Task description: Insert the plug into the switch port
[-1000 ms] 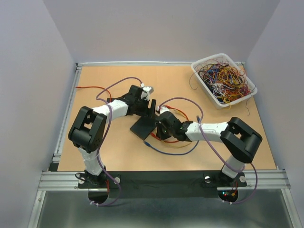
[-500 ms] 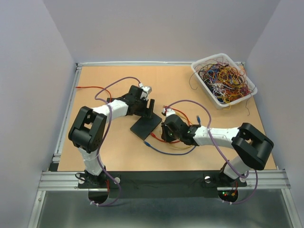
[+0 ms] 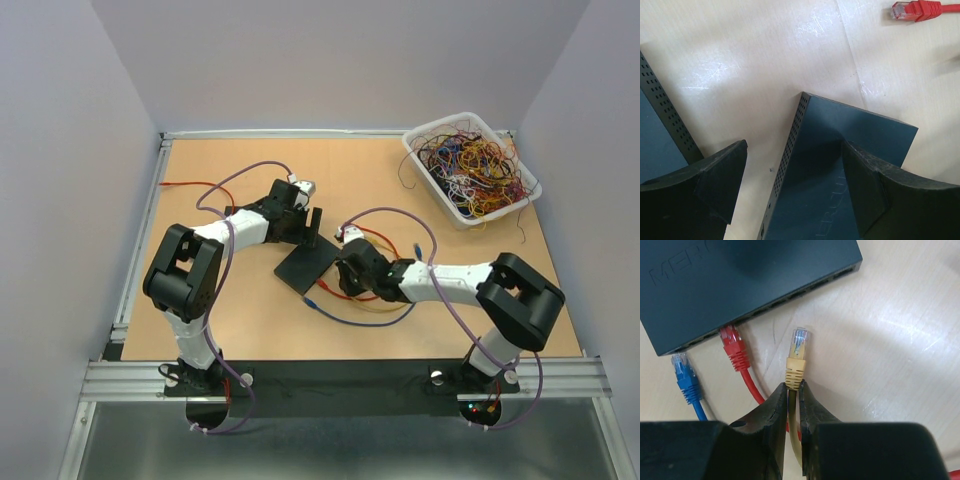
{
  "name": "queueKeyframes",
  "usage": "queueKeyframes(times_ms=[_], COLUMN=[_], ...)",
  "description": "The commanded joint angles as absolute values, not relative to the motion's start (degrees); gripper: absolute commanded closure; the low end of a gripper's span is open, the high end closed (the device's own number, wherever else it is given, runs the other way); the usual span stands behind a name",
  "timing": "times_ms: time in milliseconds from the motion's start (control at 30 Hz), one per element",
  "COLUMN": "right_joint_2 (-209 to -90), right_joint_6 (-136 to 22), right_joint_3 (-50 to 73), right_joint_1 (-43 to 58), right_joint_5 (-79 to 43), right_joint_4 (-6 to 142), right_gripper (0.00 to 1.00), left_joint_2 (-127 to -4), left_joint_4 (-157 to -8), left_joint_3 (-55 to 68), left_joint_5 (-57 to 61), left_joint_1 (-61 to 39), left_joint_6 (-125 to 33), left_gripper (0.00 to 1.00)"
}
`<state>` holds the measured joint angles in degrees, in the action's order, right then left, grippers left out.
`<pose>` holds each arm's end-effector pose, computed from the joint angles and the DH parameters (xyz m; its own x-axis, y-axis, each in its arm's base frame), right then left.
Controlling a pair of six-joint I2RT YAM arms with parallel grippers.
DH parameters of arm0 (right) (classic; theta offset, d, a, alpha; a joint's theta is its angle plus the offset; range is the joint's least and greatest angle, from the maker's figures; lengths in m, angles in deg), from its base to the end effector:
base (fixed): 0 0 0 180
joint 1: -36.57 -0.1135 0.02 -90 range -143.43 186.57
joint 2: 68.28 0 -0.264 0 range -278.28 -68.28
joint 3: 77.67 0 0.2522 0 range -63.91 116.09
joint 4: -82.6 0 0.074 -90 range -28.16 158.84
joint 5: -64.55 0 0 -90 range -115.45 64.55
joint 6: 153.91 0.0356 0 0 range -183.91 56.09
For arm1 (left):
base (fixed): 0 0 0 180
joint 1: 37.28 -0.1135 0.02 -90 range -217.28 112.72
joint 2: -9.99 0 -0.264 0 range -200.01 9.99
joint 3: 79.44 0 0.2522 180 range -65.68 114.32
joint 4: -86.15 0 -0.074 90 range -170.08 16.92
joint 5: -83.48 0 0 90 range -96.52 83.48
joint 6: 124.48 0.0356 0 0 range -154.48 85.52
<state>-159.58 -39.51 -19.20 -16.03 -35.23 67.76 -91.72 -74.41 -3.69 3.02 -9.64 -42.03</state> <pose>0.1939 0.2437 0.1601 -0.7036 -0.2500 -0.6651 -0.4642 0.8705 0.1638 0.3312 -0.1801 0.1839 -0.6990 0.2198 -0.6806 0.4729 0.8559 -0.2092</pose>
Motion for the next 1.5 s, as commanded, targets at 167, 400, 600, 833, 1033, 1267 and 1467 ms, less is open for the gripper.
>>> queueKeyframes(times_ms=[167, 400, 600, 833, 1033, 1267, 1467], right_joint_2=[-162.67, -163.81, -164.43, -164.69, -164.69, -164.60, -164.69], right_joint_6=[-42.99, -43.87, -43.96, -43.87, -43.78, -43.96, -44.22], right_joint_3=[-13.46, -11.79, -11.00, -10.38, -10.29, -9.50, -8.89], right_joint_1=[-16.34, -16.34, -16.34, -16.34, -16.34, -16.34, -16.43], right_joint_5=[-37.67, -37.41, -37.14, -36.26, -35.82, -35.65, -35.03], right_joint_4=[67.61, 67.43, 67.43, 67.52, 67.52, 67.43, 67.52], right_gripper=[1.00, 0.99, 1.00, 1.00, 1.00, 1.00, 1.00], left_joint_2=[-89.33, -89.94, -89.94, -89.94, -90.12, -90.29, -90.47], left_joint_4=[-72.35, -72.09, -72.00, -72.09, -72.00, -71.74, -71.65], left_joint_3=[-2.40, -2.31, -2.40, -2.67, -2.75, -2.75, -2.58], left_joint_5=[2.09, 3.32, 4.55, 5.70, 6.13, 6.14, 6.40], left_joint_1=[-9.86, -9.86, -9.69, -9.69, -9.51, -9.33, -9.16], left_joint_6=[-41.68, -41.68, -41.77, -41.86, -41.86, -41.86, -41.77], left_gripper=[0.14, 0.14, 0.14, 0.15, 0.15, 0.15, 0.15])
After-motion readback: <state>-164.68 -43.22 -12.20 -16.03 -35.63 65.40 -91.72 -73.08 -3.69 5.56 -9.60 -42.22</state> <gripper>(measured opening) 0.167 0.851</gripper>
